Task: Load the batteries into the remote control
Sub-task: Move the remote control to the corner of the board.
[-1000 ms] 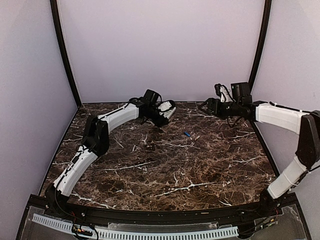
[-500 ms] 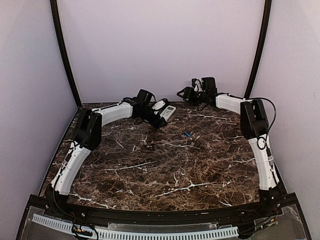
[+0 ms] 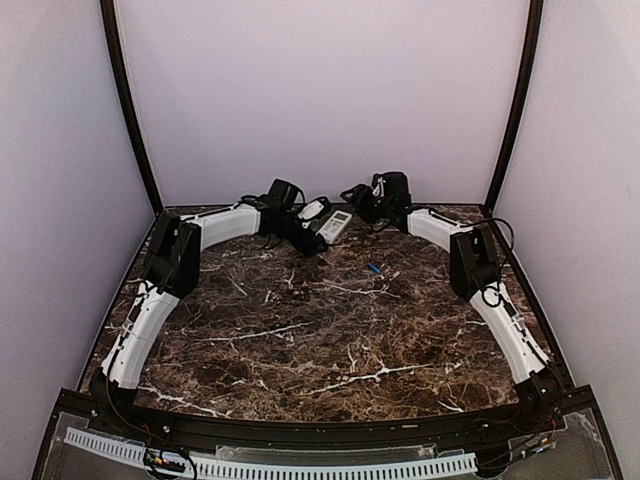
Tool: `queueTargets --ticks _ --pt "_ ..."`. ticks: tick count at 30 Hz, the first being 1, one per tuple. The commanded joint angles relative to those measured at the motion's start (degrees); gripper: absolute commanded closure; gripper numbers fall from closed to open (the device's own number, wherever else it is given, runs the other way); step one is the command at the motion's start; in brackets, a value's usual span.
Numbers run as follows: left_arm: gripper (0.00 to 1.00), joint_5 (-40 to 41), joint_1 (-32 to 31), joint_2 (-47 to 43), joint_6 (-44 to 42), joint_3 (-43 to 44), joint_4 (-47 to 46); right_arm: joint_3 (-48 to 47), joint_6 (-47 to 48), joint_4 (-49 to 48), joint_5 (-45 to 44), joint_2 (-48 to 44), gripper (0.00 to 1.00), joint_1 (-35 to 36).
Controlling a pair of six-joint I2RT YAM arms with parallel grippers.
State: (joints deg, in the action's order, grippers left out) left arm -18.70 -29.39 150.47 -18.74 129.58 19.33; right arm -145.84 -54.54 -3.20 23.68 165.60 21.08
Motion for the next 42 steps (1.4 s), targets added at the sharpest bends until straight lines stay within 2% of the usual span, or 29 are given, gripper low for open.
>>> queueTargets --ticks 1,5,8,13,20,22,25,28,30,35,42 --pt "0.22 0.1 1.4 -4.7 1.7 -0.6 0.3 -3.9 -6.8 2.4 -3.0 4.1 0.37 2.1" --pt "0.2 -0.7 2.4 -4.8 3.2 -0.3 0.0 -6.0 -7.8 5.6 -4.9 4.9 0.41 2.1" --pt "0.14 -1.2 2.6 -4.8 3.2 0.2 0.4 -6.5 -7.1 7.9 -5.5 4.5 0.42 2.2" --pt "0.09 -2.0 2.6 -4.8 3.2 0.5 1.5 -6.3 -4.8 12.1 -6.0 3.3 0.42 2.2" --pt "0.08 -2.6 2.6 -4.7 3.3 0.3 1.3 -3.9 1.0 14.9 -0.1 0.0 0.41 2.7" --pt "0.08 -3.1 2.6 -4.9 3.9 0.5 1.4 -3.9 4.0 11.9 0.9 -0.8 0.4 2.0" --pt "0.08 -3.7 2.6 -5.0 4.1 0.5 1.9 1.2 4.3 -4.0 -0.4 -3.3 0.38 0.3" --pt "0.08 -3.3 2.6 -5.0 3.8 0.2 2.2 -6.2 4.9 -7.5 -4.5 0.4 0.34 -0.7" --pt "0.08 -2.8 2.6 -4.9 3.3 0.0 2.1 -9.8 3.4 -8.8 -6.4 2.7 0.32 -0.6" --pt "0.08 -1.5 2.6 -4.5 2.9 0.1 1.3 -2.9 -6.7 -6.7 -10.8 3.1 0.33 -0.2" --pt "0.08 3.2 2.6 -4.0 2.3 0.1 -2.4 -7.6 -17.3 -2.7 -13.0 8.2 0.39 1.8"
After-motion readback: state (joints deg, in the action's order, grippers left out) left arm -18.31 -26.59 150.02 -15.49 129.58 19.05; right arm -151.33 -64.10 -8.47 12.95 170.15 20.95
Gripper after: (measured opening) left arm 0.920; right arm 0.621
